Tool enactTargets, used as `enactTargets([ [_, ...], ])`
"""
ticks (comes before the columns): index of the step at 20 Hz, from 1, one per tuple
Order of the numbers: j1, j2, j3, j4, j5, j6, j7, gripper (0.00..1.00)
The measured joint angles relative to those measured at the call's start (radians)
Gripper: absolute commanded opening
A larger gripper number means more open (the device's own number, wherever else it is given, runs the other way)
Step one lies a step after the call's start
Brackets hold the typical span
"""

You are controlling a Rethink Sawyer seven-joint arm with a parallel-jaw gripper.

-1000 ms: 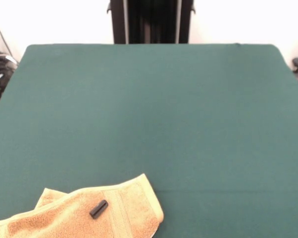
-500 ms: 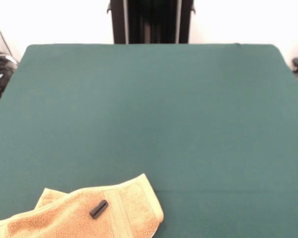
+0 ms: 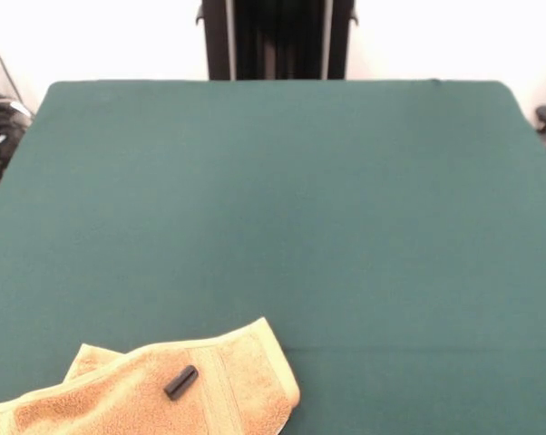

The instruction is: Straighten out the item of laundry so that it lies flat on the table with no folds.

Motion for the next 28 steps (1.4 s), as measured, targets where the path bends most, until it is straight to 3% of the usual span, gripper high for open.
enactTargets([
  [28,0.000,-0.012,-0.005,0.075,0.003,0.000,-0.009,0.00],
])
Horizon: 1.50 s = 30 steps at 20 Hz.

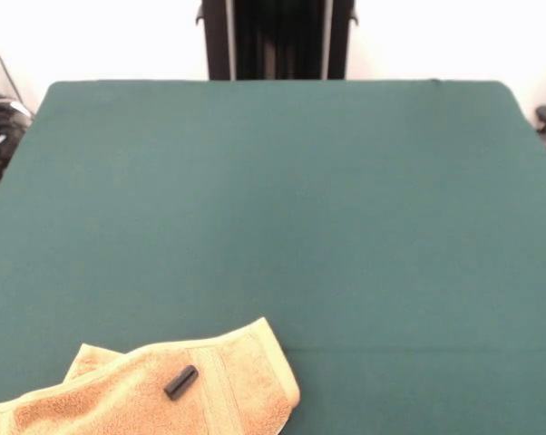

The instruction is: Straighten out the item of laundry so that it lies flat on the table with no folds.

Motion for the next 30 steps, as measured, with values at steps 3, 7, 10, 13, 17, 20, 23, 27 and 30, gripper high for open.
enactTargets([
  [3,0.000,0.000,0.000,0.003,0.000,0.000,0.000,0.00],
  [7,0.000,0.000,0.000,0.010,-0.001,0.000,0.000,0.00],
  [10,0.000,0.000,0.000,0.014,-0.004,0.000,0.000,0.00],
  [13,0.000,0.000,0.000,0.016,-0.007,0.000,0.000,0.00],
  [17,0.000,0.001,0.000,0.016,-0.010,0.000,0.000,0.00],
  [20,0.000,0.001,0.000,0.016,-0.013,0.000,0.000,0.00],
  [23,0.000,0.002,0.000,0.016,-0.016,0.000,0.000,0.00],
  [27,0.000,0.002,0.000,0.017,-0.016,0.000,0.000,0.00],
  [30,0.000,0.002,0.000,0.019,-0.016,0.000,0.000,0.00],
])
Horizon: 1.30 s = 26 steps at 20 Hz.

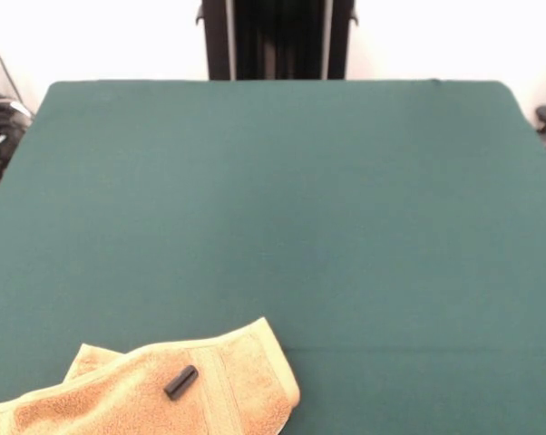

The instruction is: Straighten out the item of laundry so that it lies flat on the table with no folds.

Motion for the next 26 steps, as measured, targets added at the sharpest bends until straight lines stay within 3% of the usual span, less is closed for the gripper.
enactTargets([
  [15,-0.003,-0.003,0.017,-0.008,0.000,0.015,0.000,0.00],
  [22,-0.046,-0.012,0.182,-0.080,-0.027,0.176,0.000,0.00],
  [26,-0.092,-0.034,0.293,-0.127,-0.157,0.306,-0.020,0.00],
])
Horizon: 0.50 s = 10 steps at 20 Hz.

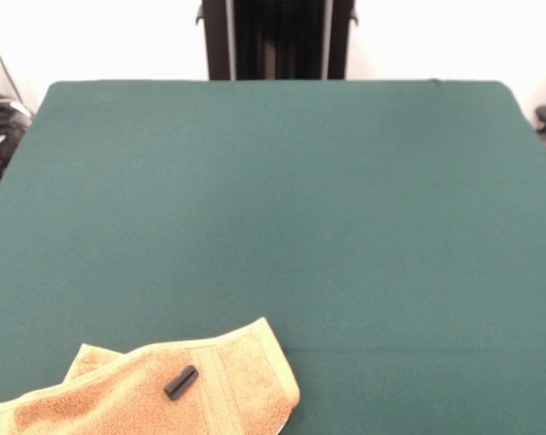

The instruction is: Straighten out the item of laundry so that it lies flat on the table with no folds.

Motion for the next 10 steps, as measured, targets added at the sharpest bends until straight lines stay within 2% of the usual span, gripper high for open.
enactTargets([
  [4,-0.044,-0.018,0.122,-0.051,-0.237,0.112,-0.087,0.00],
  [10,-0.060,-0.018,0.232,-0.082,-0.373,0.132,-0.196,0.00],
])
